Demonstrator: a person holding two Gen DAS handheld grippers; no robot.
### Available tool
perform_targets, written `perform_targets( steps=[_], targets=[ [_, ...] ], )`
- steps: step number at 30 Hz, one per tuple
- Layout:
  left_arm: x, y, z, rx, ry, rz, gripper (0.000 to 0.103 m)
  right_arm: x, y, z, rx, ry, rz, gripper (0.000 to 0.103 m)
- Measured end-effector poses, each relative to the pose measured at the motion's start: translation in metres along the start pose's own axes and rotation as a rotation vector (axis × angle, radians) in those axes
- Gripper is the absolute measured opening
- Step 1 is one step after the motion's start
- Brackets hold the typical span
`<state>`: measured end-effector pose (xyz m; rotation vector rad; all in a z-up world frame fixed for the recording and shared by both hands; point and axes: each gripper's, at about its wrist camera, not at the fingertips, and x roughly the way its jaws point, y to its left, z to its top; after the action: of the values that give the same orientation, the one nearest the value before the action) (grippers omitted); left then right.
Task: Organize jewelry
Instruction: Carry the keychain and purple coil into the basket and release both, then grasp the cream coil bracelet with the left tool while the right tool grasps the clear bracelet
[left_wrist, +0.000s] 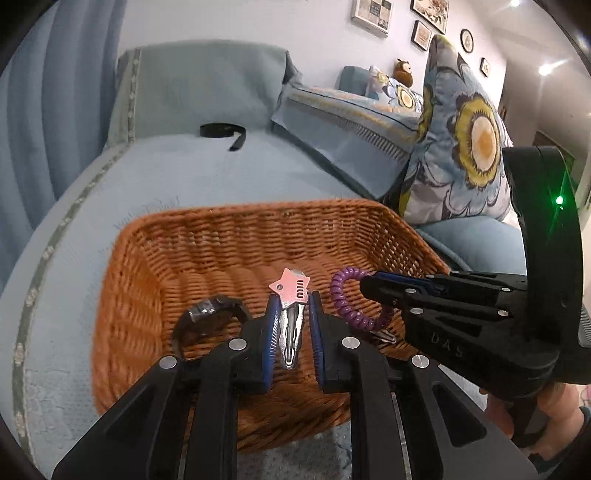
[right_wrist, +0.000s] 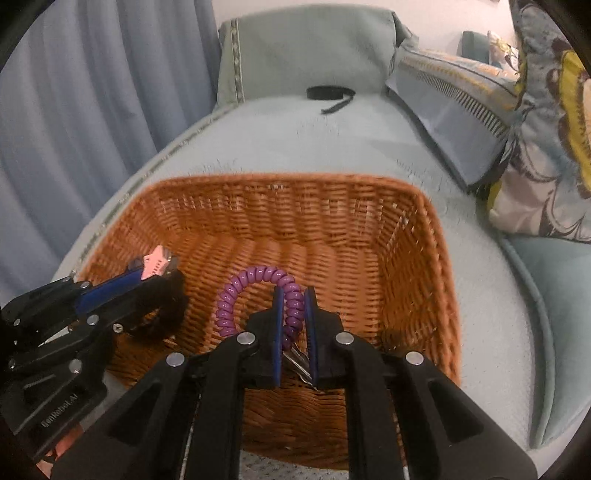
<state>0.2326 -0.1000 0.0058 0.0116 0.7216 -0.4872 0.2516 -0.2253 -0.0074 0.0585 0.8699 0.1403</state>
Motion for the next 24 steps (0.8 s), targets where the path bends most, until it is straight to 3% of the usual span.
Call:
perform_targets(
  steps=[2, 4, 9, 16, 24],
  targets=[
    [0.000, 0.000, -0.003, 0.001, 0.002, -0.005, 0.016, -0.001, -0.001, -0.001, 0.016, 0.004, 0.004, 0.010],
    [-0.011, 0.000, -0.004, -0.002, -0.016, -0.017, 0.031, -0.006, -0.006, -0.002, 0.051, 0.014, 0.026, 0.011],
    [-0.058, -0.001, -0.009, -0.001, -0.087, -0.055, 0.045, -0.041, -0.016, -0.011, 0.096, -0.027, 0.070, 0.028],
    [-0.140, 0.000, -0.043, -0.039, -0.153, -0.079, 0.046, -0.115, -0.006, -0.064, 0.083, -0.102, 0.110, 0.029],
    [-0.181, 0.004, -0.098, -0.137, -0.147, -0.050, 0.046, -0.157, 0.007, -0.128, 0.037, -0.122, 0.120, 0.029]
  ],
)
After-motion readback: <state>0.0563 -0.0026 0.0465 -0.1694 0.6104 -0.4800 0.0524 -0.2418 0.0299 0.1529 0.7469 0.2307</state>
